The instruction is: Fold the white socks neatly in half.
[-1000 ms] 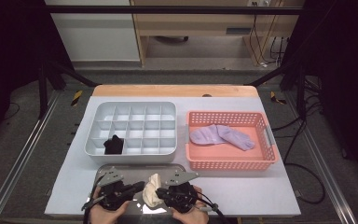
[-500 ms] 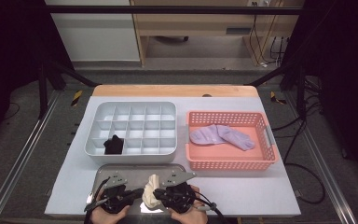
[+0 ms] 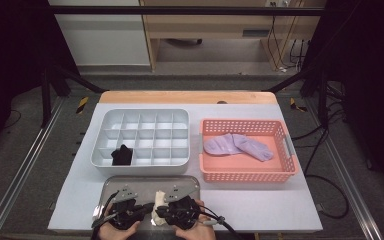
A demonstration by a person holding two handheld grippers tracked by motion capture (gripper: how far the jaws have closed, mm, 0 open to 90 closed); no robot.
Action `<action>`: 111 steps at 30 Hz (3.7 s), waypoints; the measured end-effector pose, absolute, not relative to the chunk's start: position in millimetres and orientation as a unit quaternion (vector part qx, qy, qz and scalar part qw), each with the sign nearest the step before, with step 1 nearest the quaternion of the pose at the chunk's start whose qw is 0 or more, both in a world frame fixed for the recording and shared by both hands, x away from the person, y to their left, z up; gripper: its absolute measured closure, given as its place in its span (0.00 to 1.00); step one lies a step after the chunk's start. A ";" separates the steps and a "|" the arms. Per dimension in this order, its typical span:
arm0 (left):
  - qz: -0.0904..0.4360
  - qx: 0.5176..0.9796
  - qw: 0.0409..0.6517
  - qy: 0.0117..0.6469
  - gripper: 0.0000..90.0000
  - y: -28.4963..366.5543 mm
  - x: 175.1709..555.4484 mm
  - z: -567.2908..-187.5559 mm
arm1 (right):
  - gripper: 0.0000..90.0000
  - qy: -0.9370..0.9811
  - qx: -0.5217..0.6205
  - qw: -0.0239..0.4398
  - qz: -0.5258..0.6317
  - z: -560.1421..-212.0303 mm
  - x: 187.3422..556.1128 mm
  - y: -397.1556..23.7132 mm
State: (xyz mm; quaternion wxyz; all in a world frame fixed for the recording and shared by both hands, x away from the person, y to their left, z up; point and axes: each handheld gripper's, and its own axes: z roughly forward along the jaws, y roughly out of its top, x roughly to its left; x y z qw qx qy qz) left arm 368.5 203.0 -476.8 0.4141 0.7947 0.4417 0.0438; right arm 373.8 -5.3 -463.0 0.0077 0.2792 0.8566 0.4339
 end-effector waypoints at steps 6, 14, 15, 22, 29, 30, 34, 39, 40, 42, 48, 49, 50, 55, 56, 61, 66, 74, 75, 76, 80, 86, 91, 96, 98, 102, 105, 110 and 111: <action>0.066 0.775 0.447 0.441 0.94 210.7 371.4 -458.7 | 0.94 0.858 0.277 0.013 0.432 -463.5 373.2 -4.2; 0.109 0.777 0.469 0.406 0.67 196.2 382.6 -434.3 | 0.94 0.858 0.275 0.013 0.434 -463.6 372.5 -3.7; 0.109 0.777 0.469 0.406 0.64 196.2 382.6 -434.3 | 0.94 0.858 0.275 0.013 0.434 -463.6 372.5 -3.7; 0.107 0.792 0.433 0.417 0.62 196.0 387.4 -451.4 | 0.92 0.867 0.261 0.022 0.424 -461.3 370.5 -3.2; 0.100 0.785 0.434 0.430 0.62 209.4 381.1 -460.3 | 0.88 0.874 0.258 0.028 0.410 -460.2 371.5 -8.7; 0.102 0.783 0.434 0.434 0.62 212.1 377.5 -461.3 | 0.88 0.875 0.258 0.031 0.409 -459.9 371.8 -9.5; 0.102 0.781 0.436 0.435 0.62 214.4 373.2 -462.6 | 0.88 0.876 0.259 0.042 0.405 -458.7 372.7 -12.5; 0.108 0.782 0.432 0.435 0.61 215.7 367.6 -464.0 | 0.85 0.870 0.270 0.046 0.411 -453.9 374.9 -19.0; 0.109 0.783 0.432 0.434 0.62 215.9 366.4 -464.1 | 0.85 0.865 0.274 0.042 0.418 -451.7 375.3 -20.8; 0.113 0.785 0.429 0.434 0.62 215.6 362.5 -464.6 | 0.85 0.846 0.285 0.037 0.448 -443.5 375.8 -27.1; 0.120 0.787 0.425 0.432 0.61 211.3 358.8 -464.9 | 0.86 0.841 0.299 0.040 0.449 -445.9 369.0 -22.8; 0.120 0.787 0.425 0.432 0.61 211.3 358.8 -464.9 | 0.86 0.841 0.299 0.040 0.449 -445.9 369.0 -22.8; 0.121 0.788 0.424 0.431 0.61 210.8 358.3 -465.1 | 0.86 0.847 0.299 0.038 0.438 -450.2 367.4 -20.3; 0.116 0.788 0.426 0.429 0.60 210.0 357.4 -466.4 | 0.85 0.853 0.294 0.050 0.428 -462.6 362.3 -21.0; 0.117 0.789 0.425 0.428 0.60 209.8 356.7 -466.5 | 0.84 0.851 0.299 0.050 0.430 -462.2 363.4 -22.5; 0.112 0.788 0.425 0.430 0.56 210.5 355.5 -467.8 | 0.81 0.852 0.297 0.047 0.429 -464.5 364.3 -23.7; 0.102 0.790 0.428 0.427 0.53 211.9 353.3 -469.3 | 0.67 0.851 0.311 0.046 0.421 -466.1 367.4 -29.1; 0.093 0.791 0.429 0.426 0.51 211.7 352.6 -470.5 | 0.65 0.845 0.322 0.034 0.425 -465.8 367.6 -35.5; 0.090 0.793 0.428 0.423 0.50 211.4 352.7 -470.6 | 0.65 0.847 0.324 0.026 0.420 -467.2 368.6 -37.1; 0.086 0.794 0.429 0.422 0.49 211.2 353.0 -470.7 | 0.66 0.850 0.327 0.023 0.413 -468.6 369.2 -37.6; 0.069 0.798 0.432 0.415 0.45 207.3 354.3 -471.2 | 0.73 0.852 0.335 0.019 0.401 -475.9 370.8 -40.6; 0.038 0.811 0.424 0.402 0.42 196.0 354.4 -478.3 | 0.78 0.855 0.335 0.027 0.396 -475.4 370.9 -41.3; 0.035 0.814 0.423 0.396 0.49 192.2 355.3 -478.2 | 0.78 0.856 0.330 0.028 0.396 -475.5 370.9 -41.3; 0.024 0.818 0.419 0.393 0.60 190.8 356.9 -477.8 | 0.79 0.856 0.329 0.030 0.396 -475.8 371.0 -41.3; 0.019 0.819 0.415 0.395 0.64 191.3 357.6 -477.3 | 0.79 0.856 0.329 0.031 0.397 -476.0 371.2 -41.8; 0.017 0.821 0.412 0.396 0.69 190.8 357.6 -476.3 | 0.78 0.856 0.329 0.027 0.399 -475.9 371.6 -42.8; 0.015 0.818 0.414 0.398 0.72 191.4 356.7 -475.1 | 0.78 0.851 0.326 0.025 0.412 -474.5 372.0 -47.4; 0.019 0.808 0.435 0.396 0.73 193.5 354.3 -466.6 | 0.74 0.836 0.326 0.033 0.440 -467.5 372.0 -59.8; 0.021 0.809 0.437 0.393 0.73 194.3 354.5 -464.3 | 0.72 0.832 0.326 0.039 0.447 -465.2 372.7 -63.2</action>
